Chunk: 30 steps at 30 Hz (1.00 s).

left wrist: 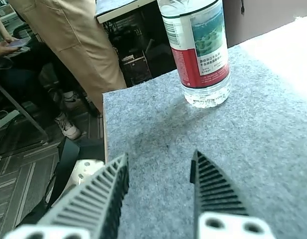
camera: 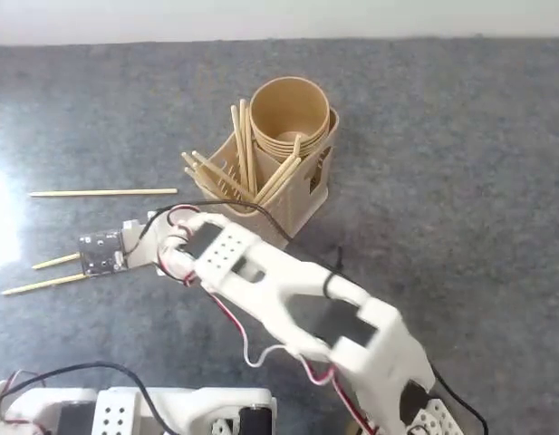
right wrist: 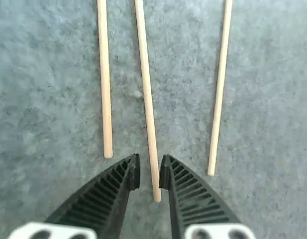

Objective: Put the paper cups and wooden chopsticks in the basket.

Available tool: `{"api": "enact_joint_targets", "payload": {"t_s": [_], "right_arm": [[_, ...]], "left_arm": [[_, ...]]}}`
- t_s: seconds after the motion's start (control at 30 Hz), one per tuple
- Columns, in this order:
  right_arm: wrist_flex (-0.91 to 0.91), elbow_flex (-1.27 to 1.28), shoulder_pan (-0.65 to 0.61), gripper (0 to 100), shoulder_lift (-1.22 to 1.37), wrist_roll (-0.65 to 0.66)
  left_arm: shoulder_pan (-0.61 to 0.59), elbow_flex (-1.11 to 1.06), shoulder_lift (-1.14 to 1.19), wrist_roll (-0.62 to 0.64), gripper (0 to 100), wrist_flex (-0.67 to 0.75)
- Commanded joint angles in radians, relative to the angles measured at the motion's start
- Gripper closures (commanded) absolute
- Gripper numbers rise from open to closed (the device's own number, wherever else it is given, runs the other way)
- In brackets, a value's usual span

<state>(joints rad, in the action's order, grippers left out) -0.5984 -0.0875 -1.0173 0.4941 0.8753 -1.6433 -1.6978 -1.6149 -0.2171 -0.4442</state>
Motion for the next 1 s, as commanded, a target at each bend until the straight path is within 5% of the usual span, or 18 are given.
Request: {"api": "enact_joint_targets", "payload": {"t_s": [0.0, 0.47, 0.97], "right_arm": [[-0.064, -0.218, 0.019, 91.5, 0.105, 0.005], [-0.390, -0.818, 0.074, 91.2, 0.507, 0.002], [-0.621, -1.063, 0.002, 99.4, 0.645, 0.118]], "left_arm": [[-0.005, 0.007, 0.005, 0.011, 80, -0.032], [0.009, 0.007, 0.002, 0.011, 80, -0.106], [0.020, 0.007, 0.002, 0.009, 80, -0.110]]}}
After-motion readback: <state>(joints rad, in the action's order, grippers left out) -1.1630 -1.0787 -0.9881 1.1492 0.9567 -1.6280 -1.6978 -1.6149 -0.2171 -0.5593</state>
